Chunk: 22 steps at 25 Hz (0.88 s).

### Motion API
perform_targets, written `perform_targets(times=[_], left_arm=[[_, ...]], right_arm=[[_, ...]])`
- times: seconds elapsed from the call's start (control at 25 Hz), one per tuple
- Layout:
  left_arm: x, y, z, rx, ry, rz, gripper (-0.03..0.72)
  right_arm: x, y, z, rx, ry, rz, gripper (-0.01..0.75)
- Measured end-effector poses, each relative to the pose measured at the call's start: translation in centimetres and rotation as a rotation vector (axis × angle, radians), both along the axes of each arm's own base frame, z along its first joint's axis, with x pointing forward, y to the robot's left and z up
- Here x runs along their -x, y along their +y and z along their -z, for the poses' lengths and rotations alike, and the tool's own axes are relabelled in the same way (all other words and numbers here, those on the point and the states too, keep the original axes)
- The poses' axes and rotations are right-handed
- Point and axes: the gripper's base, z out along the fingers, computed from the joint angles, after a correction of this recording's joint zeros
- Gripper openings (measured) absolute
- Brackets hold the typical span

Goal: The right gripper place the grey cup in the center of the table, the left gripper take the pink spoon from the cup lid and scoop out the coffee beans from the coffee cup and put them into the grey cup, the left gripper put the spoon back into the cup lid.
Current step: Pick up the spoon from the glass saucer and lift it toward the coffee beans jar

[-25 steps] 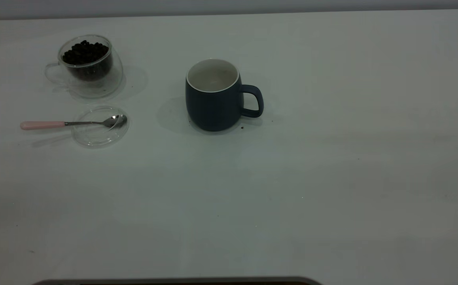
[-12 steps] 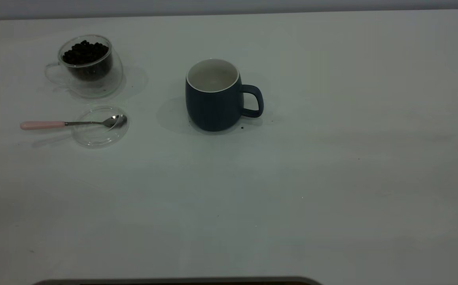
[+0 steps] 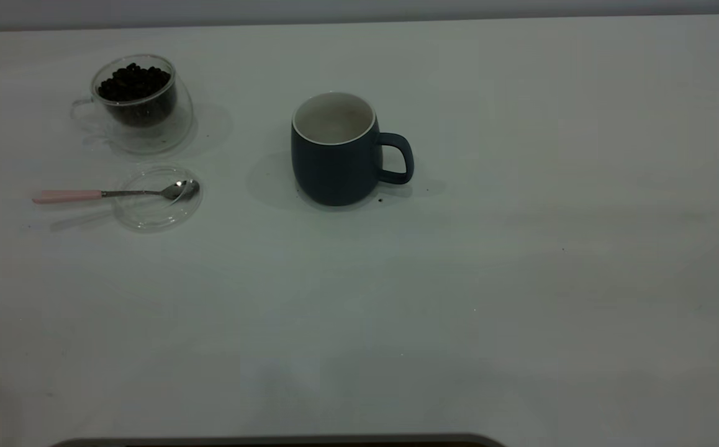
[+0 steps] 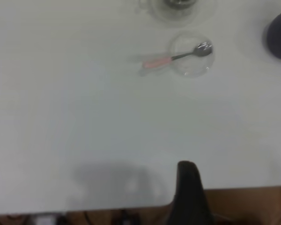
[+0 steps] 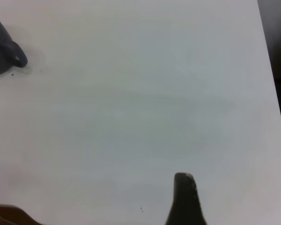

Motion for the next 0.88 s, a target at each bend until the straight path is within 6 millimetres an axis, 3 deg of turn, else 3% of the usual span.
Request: perform_targets(times=[0.2, 0.52, 0.68, 0.88], left_arm=[[-7.2, -0.7, 1.5, 0.059, 0.031, 0.072, 0.719], [-15.5, -2.2, 6.4, 0.229, 0.117, 0.201, 0.72], [-18.6, -0.6, 9.0, 0.322, 0.182, 0.186, 0.72], [-20.5, 3.1, 12.4, 0.462, 0.201, 0.199, 0.72]], right_arm=[[0.0, 0.0, 0.0, 0.0, 0.0, 0.0, 0.59], [0.0, 0.0, 0.0, 0.0, 0.001, 0.0, 0.59], [0.0, 0.0, 0.0, 0.0, 0.001, 0.0, 0.59], [0.0, 0.0, 0.0, 0.0, 0.001, 0.0, 0.59]])
